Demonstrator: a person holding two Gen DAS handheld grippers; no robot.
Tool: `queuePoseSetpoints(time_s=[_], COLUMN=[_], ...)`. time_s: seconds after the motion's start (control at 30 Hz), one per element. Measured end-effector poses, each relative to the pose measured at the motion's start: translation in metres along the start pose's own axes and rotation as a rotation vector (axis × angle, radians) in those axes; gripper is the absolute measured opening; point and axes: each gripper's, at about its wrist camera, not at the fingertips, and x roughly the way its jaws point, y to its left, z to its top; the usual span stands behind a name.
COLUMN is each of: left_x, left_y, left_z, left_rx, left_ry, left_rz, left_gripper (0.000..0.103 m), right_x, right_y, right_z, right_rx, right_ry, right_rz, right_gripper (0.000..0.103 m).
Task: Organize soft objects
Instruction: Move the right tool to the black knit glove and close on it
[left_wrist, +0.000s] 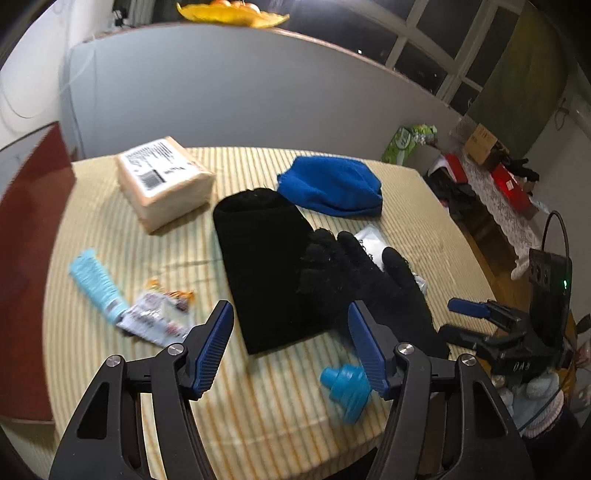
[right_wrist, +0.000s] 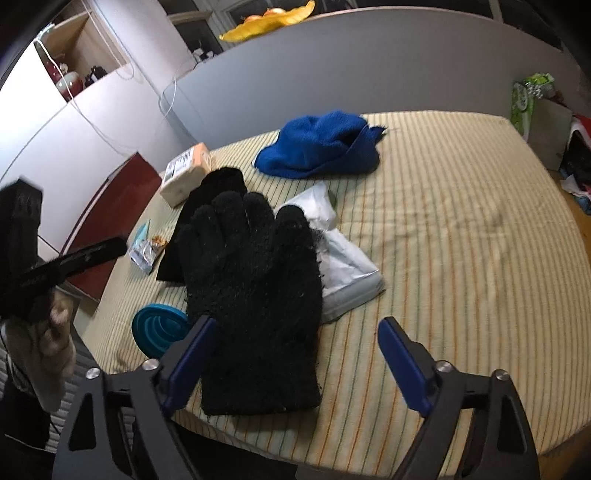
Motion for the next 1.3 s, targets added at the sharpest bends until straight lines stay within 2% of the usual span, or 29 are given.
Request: queuePoseSetpoints(time_s=[0.23, 0.3, 0.4, 0.5, 0.67, 0.83, 0.93, 0.97, 1.2, 1.3], left_x=[0.028, 0.031, 0.034, 0.042, 0.054, 0.059, 0.057, 0.059, 0.057, 0.054], left_y=[-0.007, -0.011, -0.021, -0.024, -0.028, -0.03, -0.031, -0.032, -0.039, -0.045], left_z=[0.017, 0.02, 0.021, 0.023, 0.022, 0.02, 0.021, 0.021, 0.017, 0.017], left_rx=[0.002, 0.014, 0.063, 0.079, 0.092, 0.106, 0.111, 0.111, 0.118, 0.13], left_ry=[0.082, 0.083, 0.082, 0.102, 0.134, 0.135, 0.129, 0.132, 0.104, 0.094], left_rz=[-0.035, -0.028, -0.02, -0.01, -0.029, -0.013, -0.014, -0.018, -0.027, -0.039], left_gripper=[0.062, 0.062, 0.062, 0.055, 0.051, 0.036, 0.021, 0.014, 0.007, 0.007], right_x=[0.015, 0.019, 0.024, 0.025, 0.028, 0.033, 0.036, 0.036, 0.034, 0.028], right_y=[0.001, 0.0, -0.001, 0.0, 0.003, 0.009, 0.012, 0.013, 0.011, 0.01], right_z=[0.002, 0.002, 0.001, 0.001, 0.005, 0.008, 0.008, 0.008, 0.009, 0.008], right_rx=[-0.021, -0.015, -0.013, -0.028, -0.041, -0.066, -0.076, -0.077, -0.064, -0.06], right_ry=[0.049, 0.062, 0.078, 0.079, 0.091, 0.112, 0.119, 0.12, 0.108, 0.096], right_rz=[0.013, 0.023, 0.034, 0.035, 0.049, 0.055, 0.05, 0.047, 0.025, 0.025], right_gripper=[0.082, 0.076, 0.073, 0.073, 0.071, 0.052, 0.044, 0.038, 0.018, 0.015])
